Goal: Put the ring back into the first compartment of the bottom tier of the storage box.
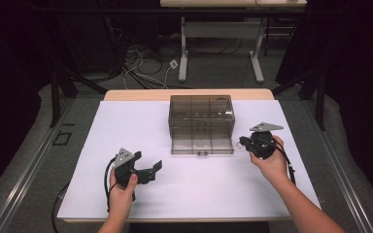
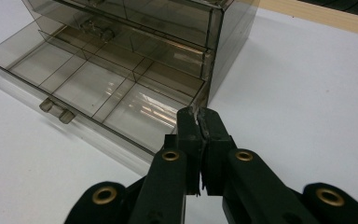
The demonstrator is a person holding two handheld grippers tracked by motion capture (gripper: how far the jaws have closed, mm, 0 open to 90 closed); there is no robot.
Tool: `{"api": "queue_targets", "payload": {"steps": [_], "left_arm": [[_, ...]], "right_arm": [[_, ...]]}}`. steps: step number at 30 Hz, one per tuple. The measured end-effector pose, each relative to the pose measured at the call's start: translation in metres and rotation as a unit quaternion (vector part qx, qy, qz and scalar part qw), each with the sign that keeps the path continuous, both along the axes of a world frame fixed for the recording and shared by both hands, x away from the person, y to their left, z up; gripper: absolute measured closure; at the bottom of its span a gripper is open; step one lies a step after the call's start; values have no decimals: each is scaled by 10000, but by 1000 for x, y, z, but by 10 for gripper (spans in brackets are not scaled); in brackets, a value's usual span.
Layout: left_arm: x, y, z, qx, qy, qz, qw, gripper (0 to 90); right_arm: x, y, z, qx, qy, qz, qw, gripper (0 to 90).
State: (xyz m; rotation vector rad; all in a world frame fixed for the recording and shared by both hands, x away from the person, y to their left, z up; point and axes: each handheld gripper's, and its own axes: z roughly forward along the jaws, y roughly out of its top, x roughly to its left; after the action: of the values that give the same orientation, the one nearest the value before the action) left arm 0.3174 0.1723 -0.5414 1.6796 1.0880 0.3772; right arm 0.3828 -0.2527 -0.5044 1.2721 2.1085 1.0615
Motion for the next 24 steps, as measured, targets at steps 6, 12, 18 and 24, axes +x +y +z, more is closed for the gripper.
{"api": "queue_targets", "payload": {"steps": [6,12,18,24], "left_arm": [[0,0,0,-6,8,-5,10000,53],[0,0,0,0,5,-6,10000,53],[0,0,0,-2,1,-11,10000,53],[0,0,0,-5,-22,-13,10000,53]], "right_arm": [[-1,3,2,69,-24,52,10000,885],[-4,12,6,97,-70,175,9998,884],[-5,25,11,118,-88,317,9994,885],[-2,38,15,121,-93,397,9991,885]]}}
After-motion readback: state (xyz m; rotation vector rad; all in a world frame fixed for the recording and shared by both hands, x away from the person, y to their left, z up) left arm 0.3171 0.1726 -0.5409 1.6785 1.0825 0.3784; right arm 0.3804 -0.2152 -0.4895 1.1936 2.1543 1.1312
